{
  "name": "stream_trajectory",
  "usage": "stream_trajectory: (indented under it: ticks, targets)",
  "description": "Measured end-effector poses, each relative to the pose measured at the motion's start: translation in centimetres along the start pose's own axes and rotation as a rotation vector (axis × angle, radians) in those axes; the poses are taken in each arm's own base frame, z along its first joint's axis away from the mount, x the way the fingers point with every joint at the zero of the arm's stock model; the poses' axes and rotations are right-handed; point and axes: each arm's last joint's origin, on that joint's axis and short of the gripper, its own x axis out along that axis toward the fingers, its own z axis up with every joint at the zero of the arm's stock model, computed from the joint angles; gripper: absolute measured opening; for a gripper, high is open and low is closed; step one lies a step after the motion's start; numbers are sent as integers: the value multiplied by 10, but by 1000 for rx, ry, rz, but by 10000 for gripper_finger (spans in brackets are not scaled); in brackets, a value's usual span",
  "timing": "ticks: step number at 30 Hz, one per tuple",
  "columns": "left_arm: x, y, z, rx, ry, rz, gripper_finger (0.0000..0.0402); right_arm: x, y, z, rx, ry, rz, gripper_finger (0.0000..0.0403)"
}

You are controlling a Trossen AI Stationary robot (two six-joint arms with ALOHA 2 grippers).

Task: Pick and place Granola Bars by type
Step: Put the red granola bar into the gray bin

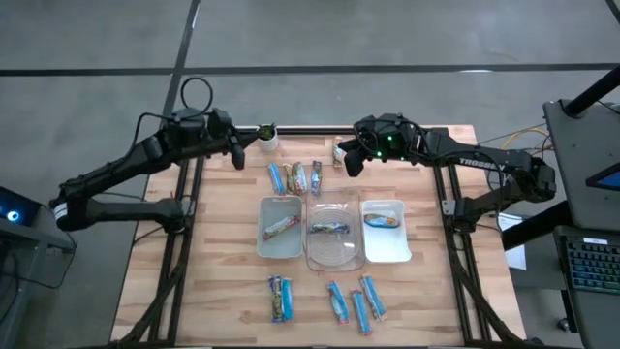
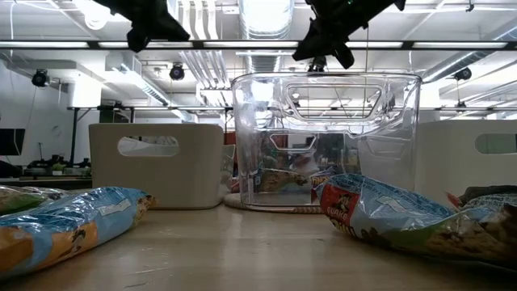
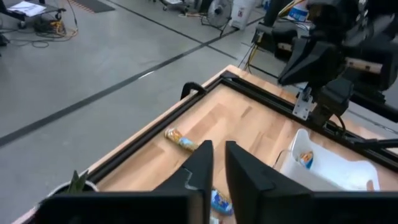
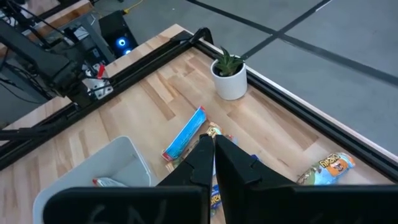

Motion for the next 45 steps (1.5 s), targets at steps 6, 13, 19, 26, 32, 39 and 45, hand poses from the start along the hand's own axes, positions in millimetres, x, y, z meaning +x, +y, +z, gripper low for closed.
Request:
stream_trajectory:
  ticks: [6, 13, 19, 26, 32, 39, 45]
  targets:
    - [6, -4, 21, 5, 12, -5, 115, 0, 0, 0, 0, 3, -1, 8]
    - [25, -8, 31, 167, 183, -55, 207, 0, 0, 0, 8, 6, 1, 8]
    - [47, -10, 32, 422, 505, -155, 221, 0, -4, 1, 45, 46, 91, 9]
    - [69, -9, 33, 769, 690, -290, 213, 0, -3, 1, 55, 66, 127, 8]
    - [96, -3, 18, 1001, 794, -328, 210, 0, -3, -1, 46, 92, 155, 8]
    - [129, 7, -8, 1103, 971, -329, 210, -1, -3, -5, 12, 142, 182, 9]
    - [156, 11, -27, 1151, 1036, -401, 210, -1, -2, -5, -11, 159, 235, 8]
